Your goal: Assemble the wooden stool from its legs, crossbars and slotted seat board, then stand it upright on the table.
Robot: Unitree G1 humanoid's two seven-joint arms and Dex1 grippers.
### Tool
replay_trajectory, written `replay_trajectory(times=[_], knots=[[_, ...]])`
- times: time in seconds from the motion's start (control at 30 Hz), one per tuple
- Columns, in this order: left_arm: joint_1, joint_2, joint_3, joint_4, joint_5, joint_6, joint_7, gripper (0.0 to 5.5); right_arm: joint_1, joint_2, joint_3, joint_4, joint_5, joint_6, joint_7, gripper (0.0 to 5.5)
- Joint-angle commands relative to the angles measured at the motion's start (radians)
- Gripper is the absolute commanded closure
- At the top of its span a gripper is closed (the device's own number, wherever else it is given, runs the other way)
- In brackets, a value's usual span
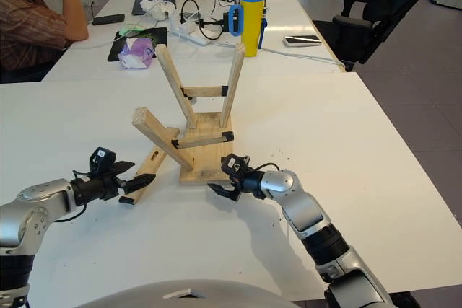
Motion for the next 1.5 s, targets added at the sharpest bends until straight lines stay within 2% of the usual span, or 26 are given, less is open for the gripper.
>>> replay_trajectory(times=[0.03,0.23,0.4,0.57,0.73,0.87,1.0,1.13,1.27,1.5], knots=[[-0.012,-0.008,-0.061,-0.005,0.068,0.016,0.064,1.11,0.056,0.019,0.030,0.059,-0.001,0.097,-0.008,1.26],[0.013,-0.022,-0.133,0.011,0.131,0.015,0.106,1.98,0.038,0.042,0.046,0.062,-0.006,0.106,-0.006,1.26],[0.016,-0.016,-0.134,0.059,0.176,-0.012,0.121,2.80,0.031,0.063,0.042,0.043,-0.004,0.102,-0.017,1.26],[-0.021,0.020,-0.164,0.173,0.274,-0.160,0.110,3.47,0.023,0.053,0.000,-0.069,0.028,0.060,0.000,1.26],[-0.105,0.000,-0.112,0.350,0.302,-0.285,0.127,3.48,0.030,0.050,-0.111,-0.219,0.166,0.183,0.020,1.26],[-0.186,-0.014,-0.025,0.383,0.270,-0.351,0.146,3.48,0.070,-0.011,-0.219,-0.307,0.307,0.285,0.076,1.26],[-0.288,-0.031,0.102,0.365,0.165,-0.347,0.135,3.48,0.070,-0.078,-0.311,-0.283,0.396,0.329,0.122,1.26],[-0.427,-0.017,0.196,0.309,0.046,-0.353,0.094,3.48,0.053,-0.146,-0.390,-0.197,0.407,0.282,0.154,1.26],[-0.537,-0.025,0.217,0.211,-0.070,-0.336,0.035,3.48,0.031,-0.176,-0.473,-0.147,0.451,0.203,0.208,1.26],[-0.621,-0.095,0.165,0.028,-0.323,-0.197,-0.009,3.48,-0.150,-0.200,-0.642,-0.085,0.685,0.335,0.228,1.26]])
